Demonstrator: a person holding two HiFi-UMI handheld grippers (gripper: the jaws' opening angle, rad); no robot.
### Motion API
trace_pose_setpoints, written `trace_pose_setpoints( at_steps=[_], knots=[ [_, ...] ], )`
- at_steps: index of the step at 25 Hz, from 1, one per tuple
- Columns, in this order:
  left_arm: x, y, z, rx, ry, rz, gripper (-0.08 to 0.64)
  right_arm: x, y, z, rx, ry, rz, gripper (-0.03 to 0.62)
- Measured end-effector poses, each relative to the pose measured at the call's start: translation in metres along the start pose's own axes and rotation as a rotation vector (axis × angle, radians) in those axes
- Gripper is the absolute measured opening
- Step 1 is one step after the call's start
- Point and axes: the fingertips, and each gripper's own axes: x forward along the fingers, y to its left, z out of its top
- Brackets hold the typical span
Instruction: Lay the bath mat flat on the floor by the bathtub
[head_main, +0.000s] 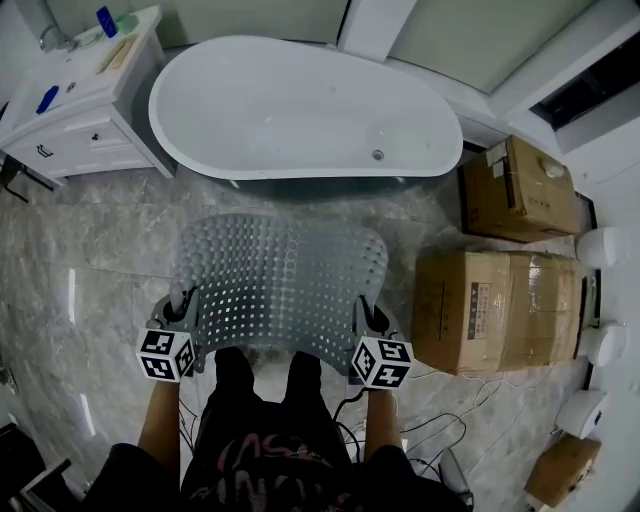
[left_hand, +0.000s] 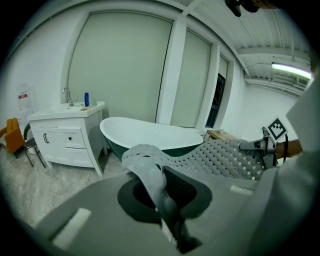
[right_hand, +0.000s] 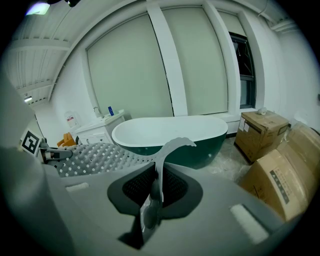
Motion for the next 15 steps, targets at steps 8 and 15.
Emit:
trace_pose_setpoints(
  at_steps=[8,15],
  knots=[
    [0.004,0.005,-0.015,-0.031,0.024,0.006,0.026,0.007,-0.002,-0.005,0.0,0.019,-0.002,0.052],
    [0.013,0.009,-0.025,-0.029,0.044,0.004,0.026,0.021,-0.001,-0.013,-0.002,0.043,0.0,0.052]
  ],
)
